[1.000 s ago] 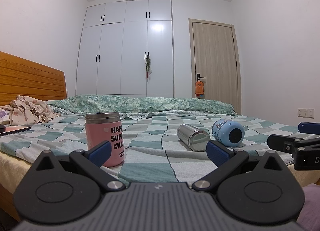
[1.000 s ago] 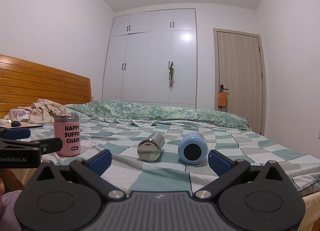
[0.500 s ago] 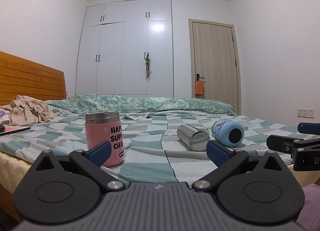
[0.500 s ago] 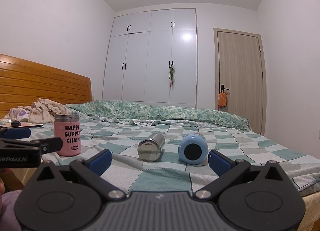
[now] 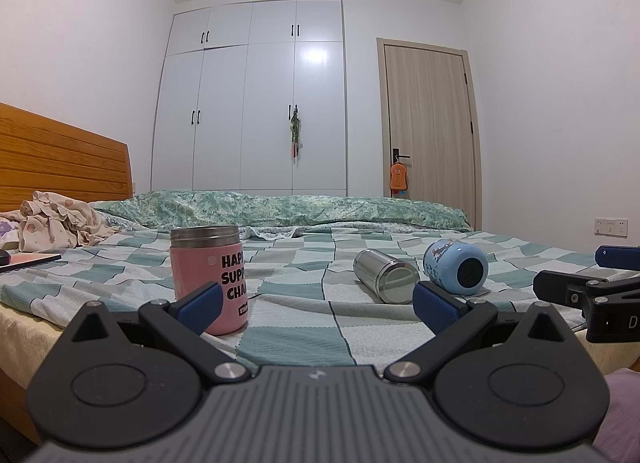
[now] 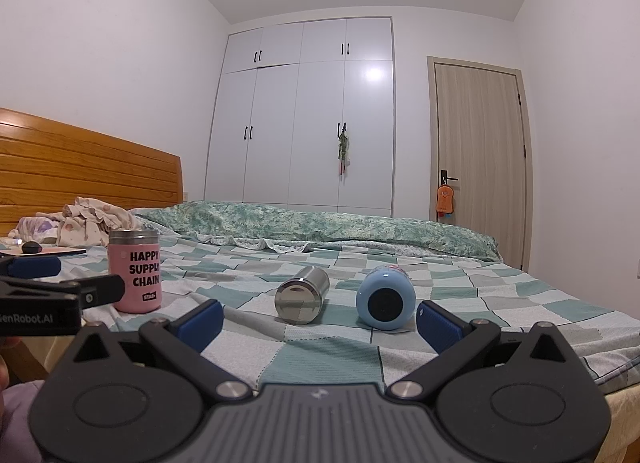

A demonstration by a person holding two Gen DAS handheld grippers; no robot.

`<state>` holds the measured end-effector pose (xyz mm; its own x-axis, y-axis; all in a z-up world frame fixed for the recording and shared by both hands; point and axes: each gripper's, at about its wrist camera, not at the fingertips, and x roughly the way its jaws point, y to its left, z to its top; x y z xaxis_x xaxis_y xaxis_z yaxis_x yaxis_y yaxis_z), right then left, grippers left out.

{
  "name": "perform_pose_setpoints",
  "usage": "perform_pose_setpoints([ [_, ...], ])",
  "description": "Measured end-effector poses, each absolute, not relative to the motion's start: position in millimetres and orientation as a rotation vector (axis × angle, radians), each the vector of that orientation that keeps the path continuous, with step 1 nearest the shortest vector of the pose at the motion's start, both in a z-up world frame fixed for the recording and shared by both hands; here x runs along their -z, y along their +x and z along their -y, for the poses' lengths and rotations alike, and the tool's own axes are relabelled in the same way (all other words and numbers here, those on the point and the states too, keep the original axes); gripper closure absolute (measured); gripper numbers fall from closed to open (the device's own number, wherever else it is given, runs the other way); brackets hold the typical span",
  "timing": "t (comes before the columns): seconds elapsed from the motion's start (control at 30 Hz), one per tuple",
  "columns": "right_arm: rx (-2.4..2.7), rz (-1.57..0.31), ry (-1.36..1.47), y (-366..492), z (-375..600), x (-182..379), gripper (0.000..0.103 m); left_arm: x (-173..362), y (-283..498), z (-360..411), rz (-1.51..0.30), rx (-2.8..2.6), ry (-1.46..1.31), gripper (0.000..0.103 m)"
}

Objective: Flip cup upright

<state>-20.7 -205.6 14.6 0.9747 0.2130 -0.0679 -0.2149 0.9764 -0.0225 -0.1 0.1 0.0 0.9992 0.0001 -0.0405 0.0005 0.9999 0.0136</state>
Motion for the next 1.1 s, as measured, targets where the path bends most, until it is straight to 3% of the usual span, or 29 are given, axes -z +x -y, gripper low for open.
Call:
perform_pose_setpoints([
  [1.1,-0.241,-0.082,-0.008,-17.8,210.9,-20.5,0.000,-9.3,14.8,4.2,-0.084,0.004,0.036,0.000],
])
